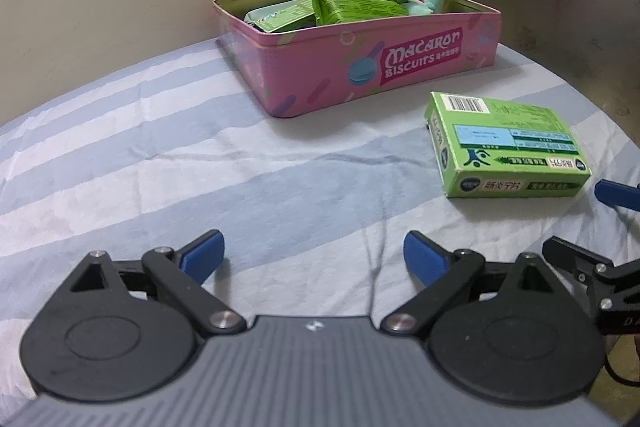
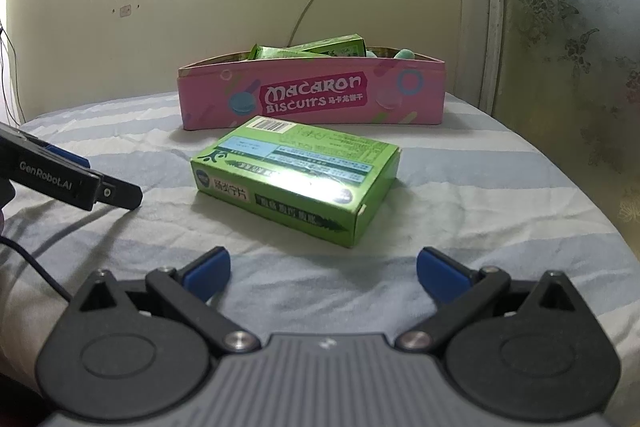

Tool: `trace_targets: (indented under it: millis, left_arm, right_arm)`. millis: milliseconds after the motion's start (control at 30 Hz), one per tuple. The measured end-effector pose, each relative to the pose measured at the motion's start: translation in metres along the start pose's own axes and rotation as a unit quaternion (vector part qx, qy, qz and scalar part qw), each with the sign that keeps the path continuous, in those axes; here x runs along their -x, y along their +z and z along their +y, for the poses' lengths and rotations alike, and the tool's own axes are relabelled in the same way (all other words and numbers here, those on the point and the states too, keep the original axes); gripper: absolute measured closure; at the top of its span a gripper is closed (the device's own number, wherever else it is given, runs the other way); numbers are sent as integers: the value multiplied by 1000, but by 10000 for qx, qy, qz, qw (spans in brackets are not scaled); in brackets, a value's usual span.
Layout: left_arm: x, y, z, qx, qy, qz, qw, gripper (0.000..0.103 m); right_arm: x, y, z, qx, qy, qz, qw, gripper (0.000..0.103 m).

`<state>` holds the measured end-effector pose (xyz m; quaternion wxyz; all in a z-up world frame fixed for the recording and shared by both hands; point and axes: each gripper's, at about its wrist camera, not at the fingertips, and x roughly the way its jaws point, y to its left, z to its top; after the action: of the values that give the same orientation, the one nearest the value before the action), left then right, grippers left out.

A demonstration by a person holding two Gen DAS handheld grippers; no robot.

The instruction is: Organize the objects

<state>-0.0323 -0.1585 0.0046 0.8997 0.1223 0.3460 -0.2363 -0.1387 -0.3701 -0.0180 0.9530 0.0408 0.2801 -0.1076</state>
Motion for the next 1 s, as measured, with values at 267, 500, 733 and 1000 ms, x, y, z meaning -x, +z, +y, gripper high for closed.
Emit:
trace_targets:
  millis: [267, 500, 733, 1000]
  left_arm:
    - [3, 0, 5, 154, 82, 6, 9998, 0]
    - [-1, 1, 7, 234, 243, 109, 9994, 0]
    - [-5, 9, 6, 279, 114, 153, 9994, 0]
    - [-14, 26, -4, 100, 72, 117, 9999, 0]
  right_arm:
    - [1, 4, 4, 114, -38, 107, 9999, 0]
    - [4, 8, 8, 385, -81, -43, 9992, 0]
    - [-10, 23, 6, 435, 29, 94, 9990, 4]
    - [-26, 32, -1, 383, 330, 219, 9985, 17]
